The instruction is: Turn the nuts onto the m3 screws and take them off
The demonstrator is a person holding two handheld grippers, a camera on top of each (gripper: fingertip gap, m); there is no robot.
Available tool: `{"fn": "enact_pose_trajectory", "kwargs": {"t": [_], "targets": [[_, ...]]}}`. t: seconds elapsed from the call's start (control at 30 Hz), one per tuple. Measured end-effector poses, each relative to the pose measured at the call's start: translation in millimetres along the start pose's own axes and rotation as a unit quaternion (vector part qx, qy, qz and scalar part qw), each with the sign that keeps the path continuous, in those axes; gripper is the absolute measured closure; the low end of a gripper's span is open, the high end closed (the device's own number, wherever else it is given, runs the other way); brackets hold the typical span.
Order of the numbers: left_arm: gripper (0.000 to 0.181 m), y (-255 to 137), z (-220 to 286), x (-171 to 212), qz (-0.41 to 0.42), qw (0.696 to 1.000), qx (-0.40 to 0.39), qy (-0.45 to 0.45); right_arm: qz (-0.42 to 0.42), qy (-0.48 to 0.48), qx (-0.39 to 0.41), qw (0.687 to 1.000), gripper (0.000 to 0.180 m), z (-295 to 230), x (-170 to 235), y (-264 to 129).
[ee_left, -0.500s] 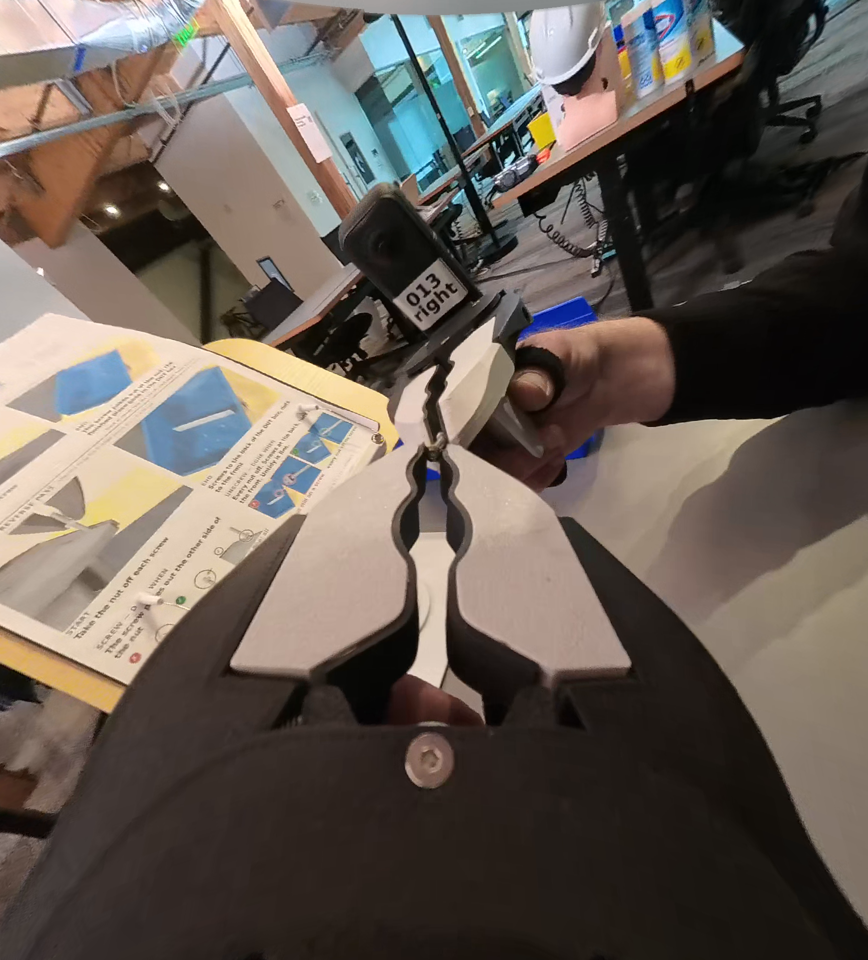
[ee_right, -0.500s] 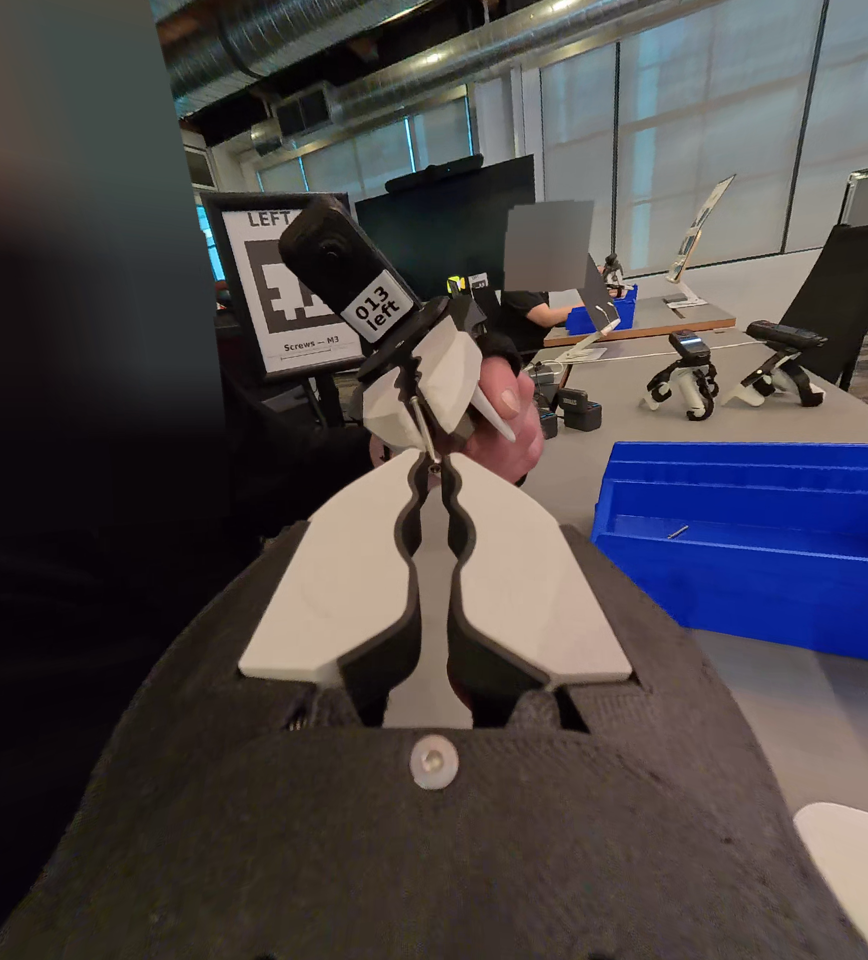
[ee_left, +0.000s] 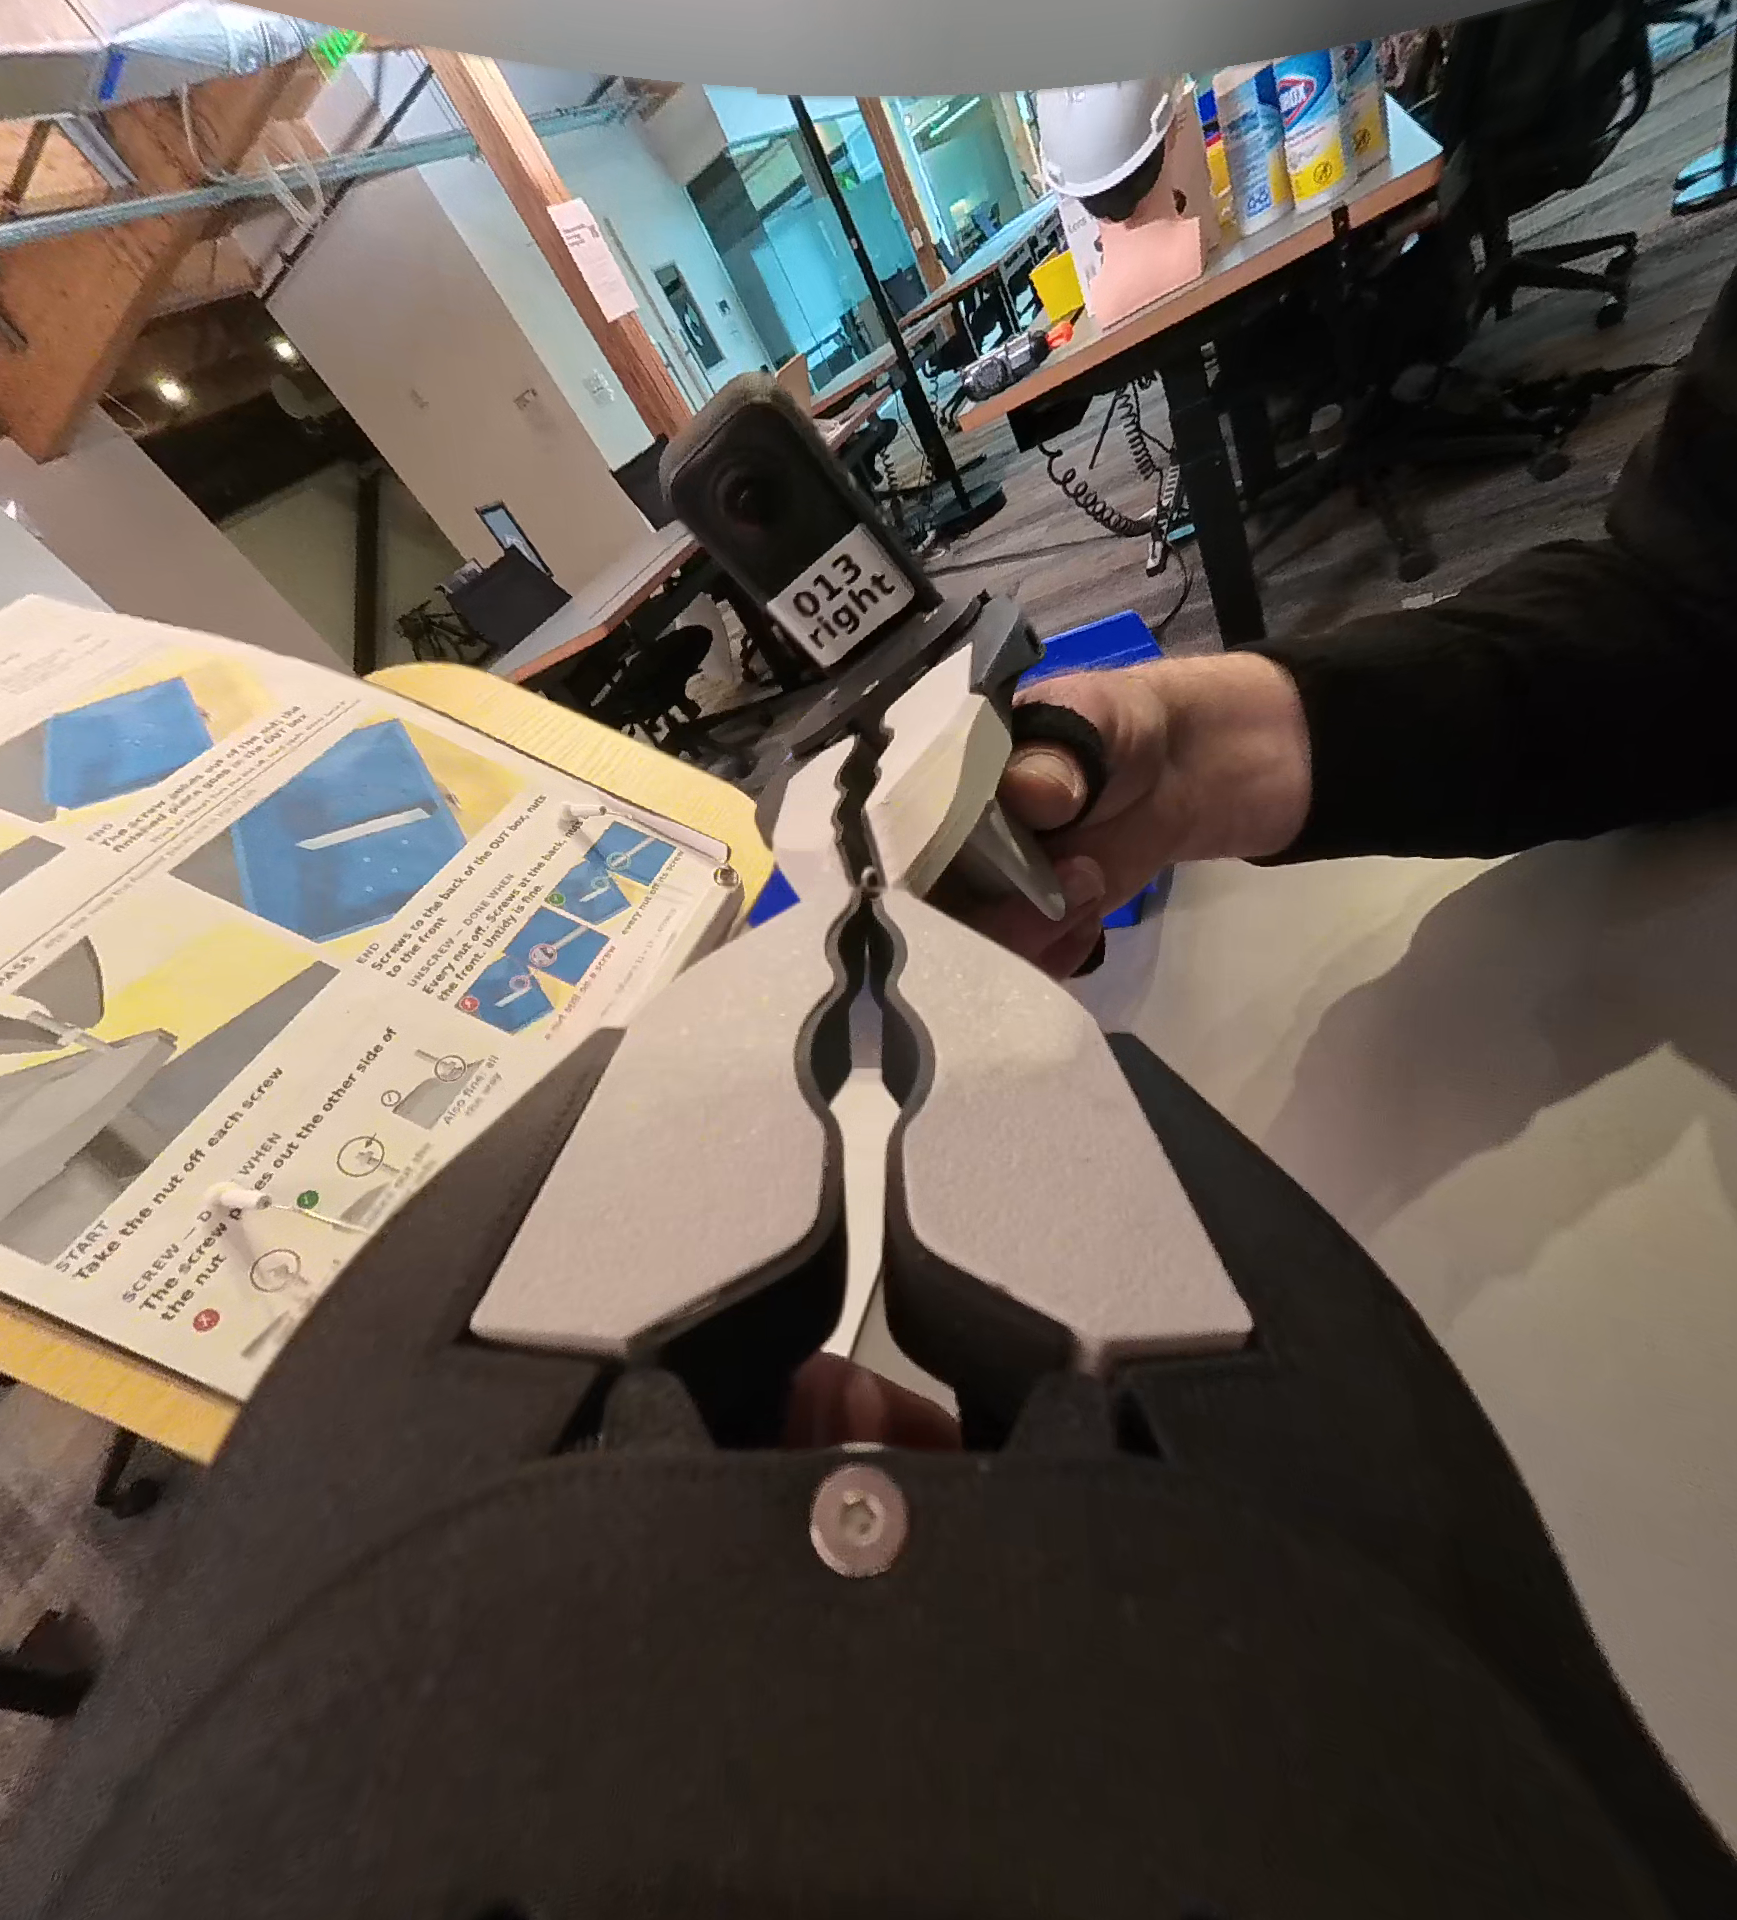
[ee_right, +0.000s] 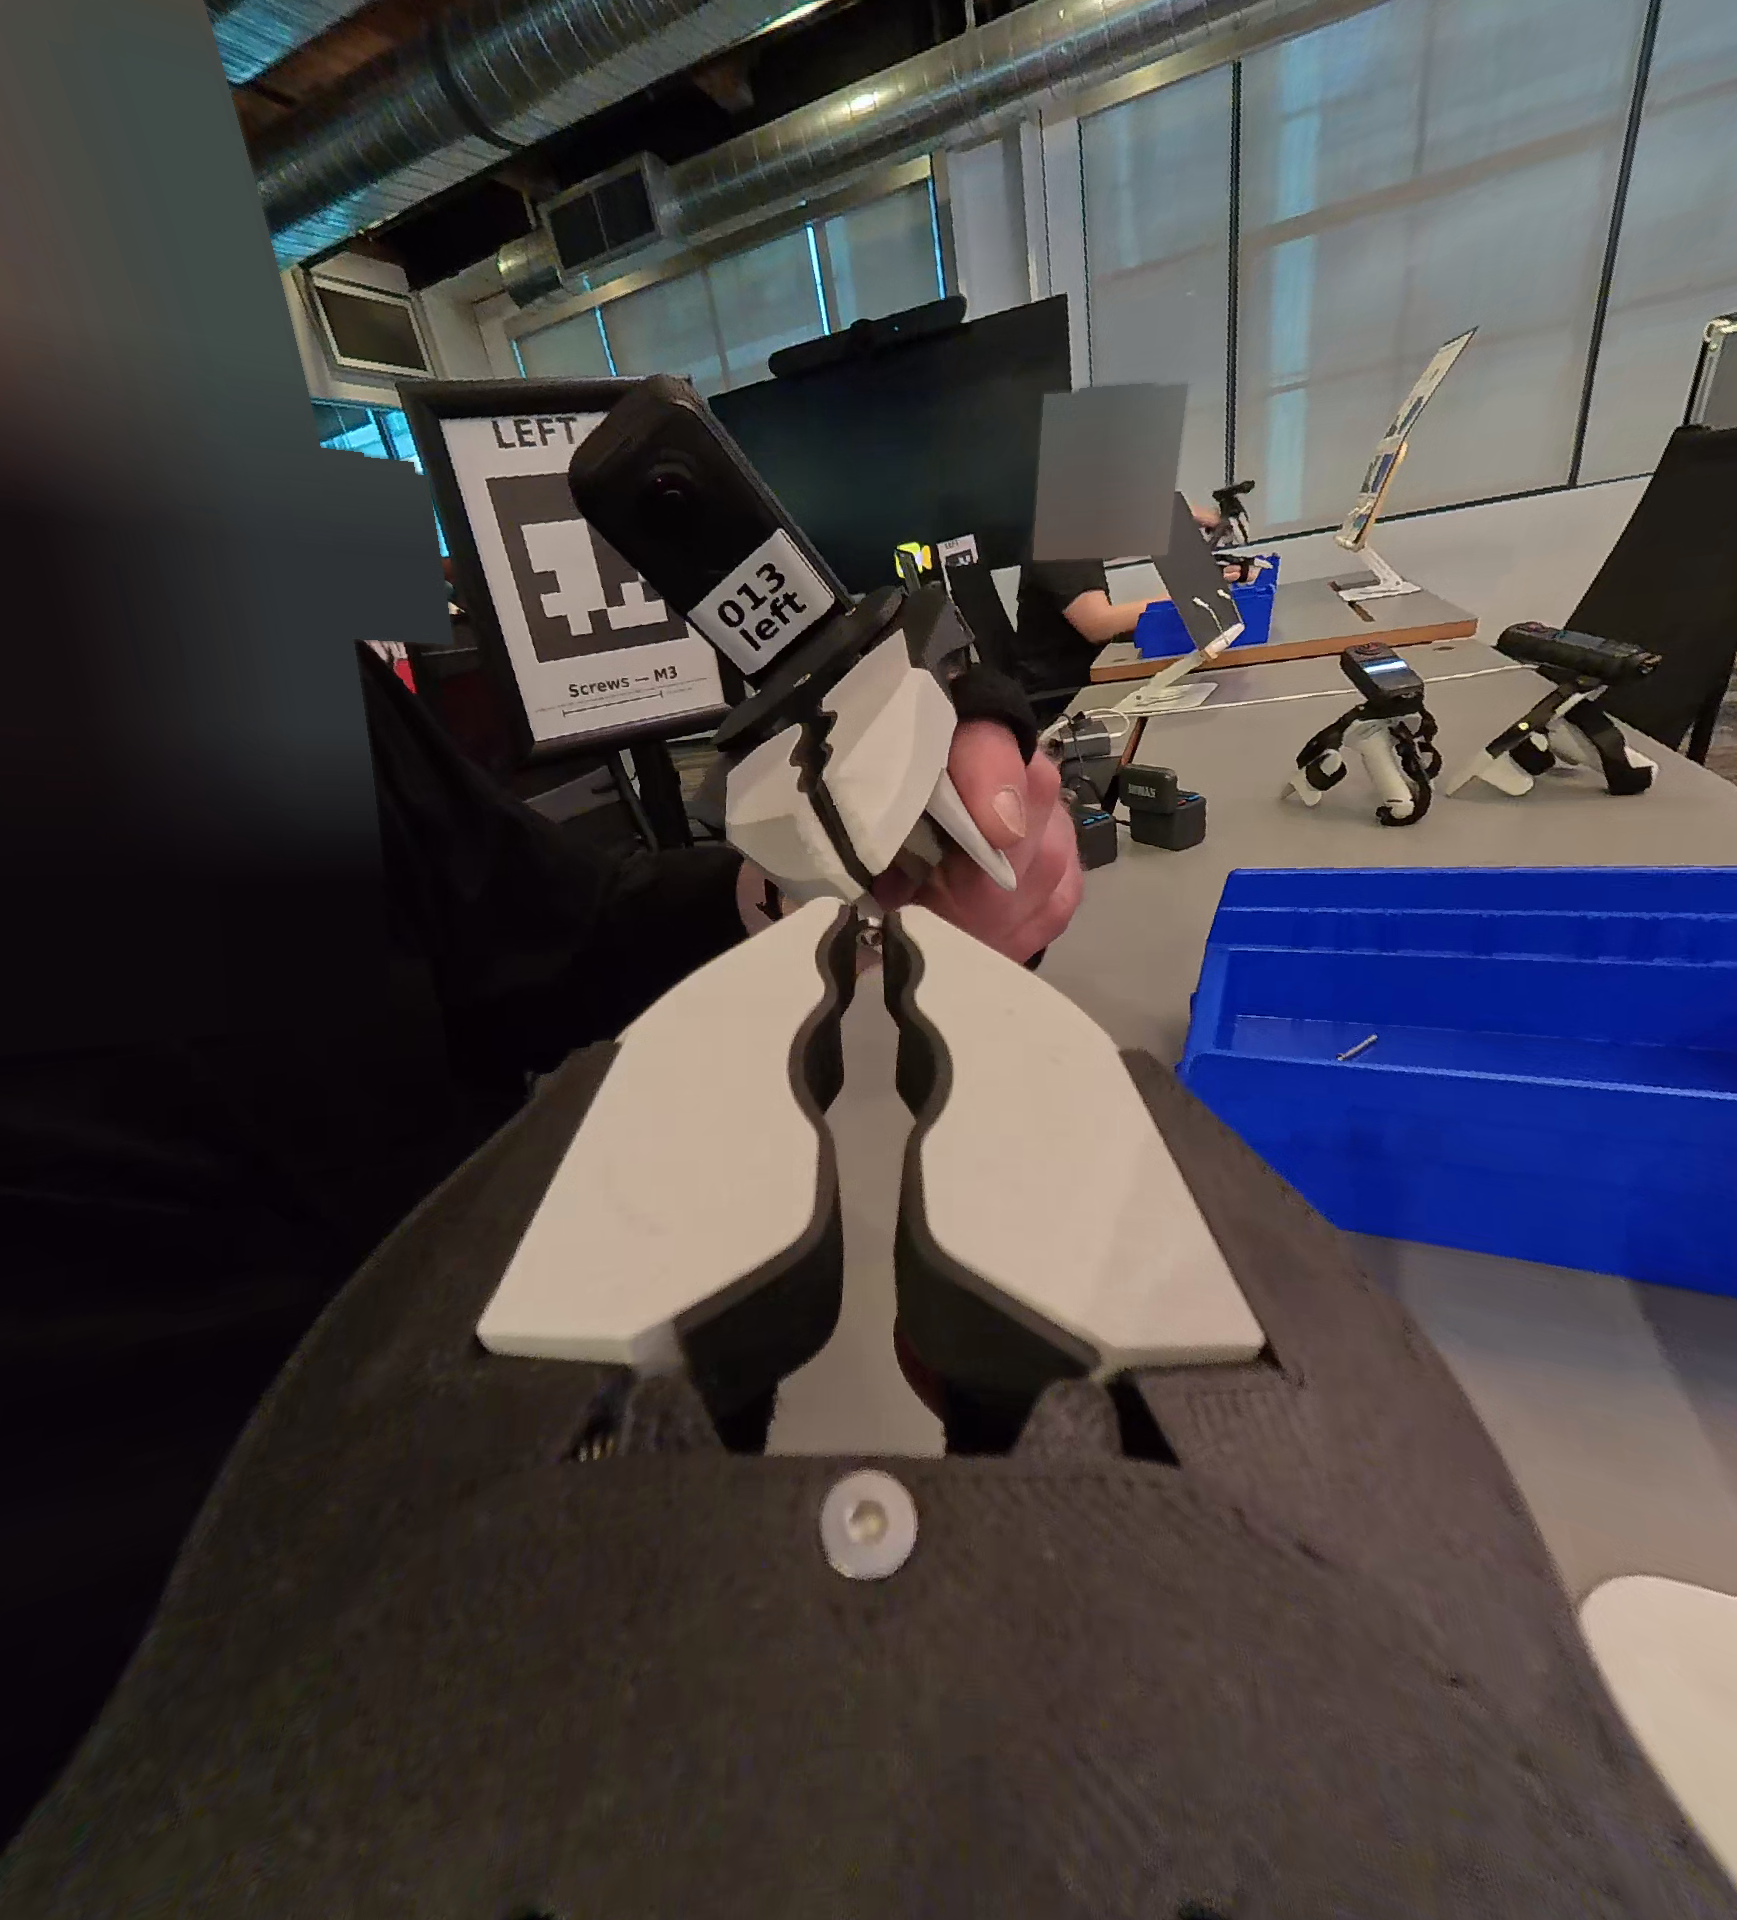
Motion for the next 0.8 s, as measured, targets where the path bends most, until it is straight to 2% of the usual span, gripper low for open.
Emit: {"fn": "enact_pose_trajectory", "kwargs": {"t": [0.3,0.4,0.53,0.7,0.8], "targets": [[0.181,-5.9,14.3,26.4,-0.027,0.998,0.01,-0.058,0.007,-0.012,0.035,0.999,0.175,7.8,-8.0,-21.9],[0.172,2.4,26.1,38.1,-0.05,0.995,0.037,-0.077,0.008,-0.023,0.051,0.998,0.175,7.6,-13.4,-31.4],[0.162,32.8,55.7,49.0,-0.072,0.988,0.099,-0.09,0.01,-0.047,0.078,0.996,0.175,1.9,-24.5,-49.0],[0.158,90.6,99.4,78.4,-0.135,0.971,0.187,-0.068,0.005,-0.077,0.117,0.99,0.175,-7.9,-36.5,-70.0],[0.156,119.4,110.6,95.6,-0.157,0.965,0.203,-0.057,-0.014,-0.092,0.141,0.986,0.175,-14.3,-37.1,-79.1]]}}
Point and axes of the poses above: each gripper's, where its closed fingertips meet, y out along the fingers, x out of its underside, z = x × y across the jaws, the point moved 6 cm from there along -y, back along the fingers, and after that the axes turned 4 degrees about y, right-handed, at the moved point
